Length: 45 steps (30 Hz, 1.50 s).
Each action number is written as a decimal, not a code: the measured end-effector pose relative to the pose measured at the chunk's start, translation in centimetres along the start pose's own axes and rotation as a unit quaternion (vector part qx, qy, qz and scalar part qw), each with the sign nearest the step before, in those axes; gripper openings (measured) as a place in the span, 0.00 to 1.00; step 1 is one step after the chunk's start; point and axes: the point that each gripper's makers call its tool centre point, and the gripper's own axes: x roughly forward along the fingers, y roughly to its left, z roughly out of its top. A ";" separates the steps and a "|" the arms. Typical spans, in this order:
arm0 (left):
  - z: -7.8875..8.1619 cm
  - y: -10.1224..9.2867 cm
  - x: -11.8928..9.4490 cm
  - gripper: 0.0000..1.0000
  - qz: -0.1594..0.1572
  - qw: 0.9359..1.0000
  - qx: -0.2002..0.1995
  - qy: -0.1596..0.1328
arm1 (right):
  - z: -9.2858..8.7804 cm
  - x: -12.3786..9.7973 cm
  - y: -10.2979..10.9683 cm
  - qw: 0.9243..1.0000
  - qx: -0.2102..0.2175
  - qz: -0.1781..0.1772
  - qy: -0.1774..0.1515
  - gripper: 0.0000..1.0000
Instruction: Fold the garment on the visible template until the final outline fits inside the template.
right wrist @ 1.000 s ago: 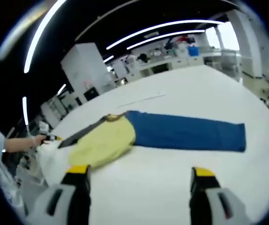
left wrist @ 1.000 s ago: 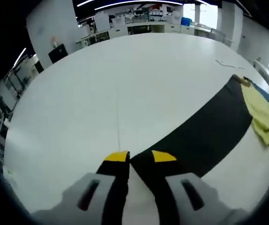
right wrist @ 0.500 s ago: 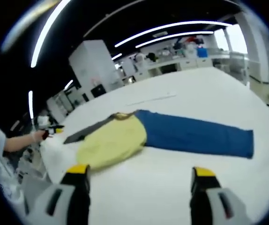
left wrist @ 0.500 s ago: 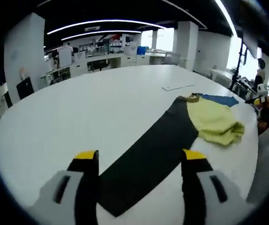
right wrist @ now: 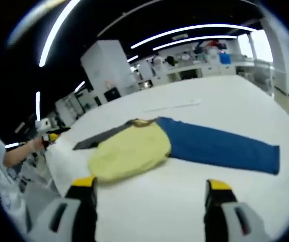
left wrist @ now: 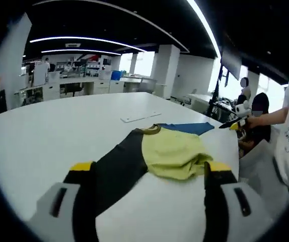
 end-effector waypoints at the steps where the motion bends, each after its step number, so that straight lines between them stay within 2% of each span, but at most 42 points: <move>1: 0.1 -0.5 0.0 0.86 -0.004 1.000 0.002 -0.001 | -0.1 0.0 0.1 1.000 -0.005 0.001 0.002 0.89; 2: 0.2 -1.2 0.1 0.87 -0.008 1.000 0.011 0.001 | -0.2 0.0 0.1 1.000 -0.008 0.002 0.005 0.89; 4: 0.1 -2.1 0.1 0.85 -0.009 0.998 0.055 0.013 | -0.2 0.0 0.3 1.000 -0.020 0.002 0.009 0.89; 9: 0.4 -3.9 0.3 0.84 -0.019 0.998 0.058 0.011 | -0.2 0.0 0.6 0.999 -0.030 0.002 0.011 0.87; 14: -0.1 -5.8 0.9 0.81 -0.030 0.998 0.060 0.008 | -0.3 0.5 0.8 0.999 -0.038 0.007 0.014 0.87; 18: -0.7 -6.7 1.2 0.81 -0.032 0.998 0.057 0.012 | -0.5 0.6 1.3 0.998 -0.057 0.008 0.025 0.87; 21: -0.9 -7.4 1.3 0.81 -0.031 0.998 0.056 0.012 | -0.3 0.7 1.8 0.996 -0.085 0.011 0.031 0.86; 27: -1.4 -8.0 1.4 0.80 -0.030 0.998 0.048 0.010 | 0.5 1.5 4.5 0.989 -0.142 0.028 0.033 0.83; 30: -1.4 -8.8 1.5 0.78 -0.030 0.999 0.044 0.006 | 0.8 2.1 6.5 0.980 -0.192 0.046 0.036 0.80; 34: -1.6 -9.6 1.8 0.77 -0.032 0.999 0.039 0.000 | 0.2 3.4 9.4 0.962 -0.261 0.070 0.051 0.76; 38: -2.1 -10.4 2.0 0.75 -0.034 0.999 0.037 0.001 | -0.9 4.6 12.4 0.937 -0.331 0.088 0.067 0.71; 39: -2.1 -10.6 2.1 0.75 -0.034 0.999 0.034 -0.002 | -1.0 4.9 13.0 0.930 -0.349 0.091 0.066 0.66; 40: -2.3 -10.8 2.2 0.75 -0.034 0.999 0.031 -0.002 | -1.2 5.2 13.9 0.920 -0.374 0.098 0.065 0.63; 42: -2.6 -11.0 2.4 0.74 -0.034 0.999 0.029 -0.001 | -1.8 5.8 15.4 0.907 -0.400 0.113 0.066 0.60; 44: -2.9 -11.1 2.5 0.74 -0.033 0.999 0.017 0.002 | -2.7 6.4 17.0 0.897 -0.413 0.137 0.075 0.59; 45: -2.9 -11.3 2.5 0.74 -0.034 0.999 0.018 0.001 | -2.9 6.8 17.0 0.891 -0.427 0.133 0.081 0.58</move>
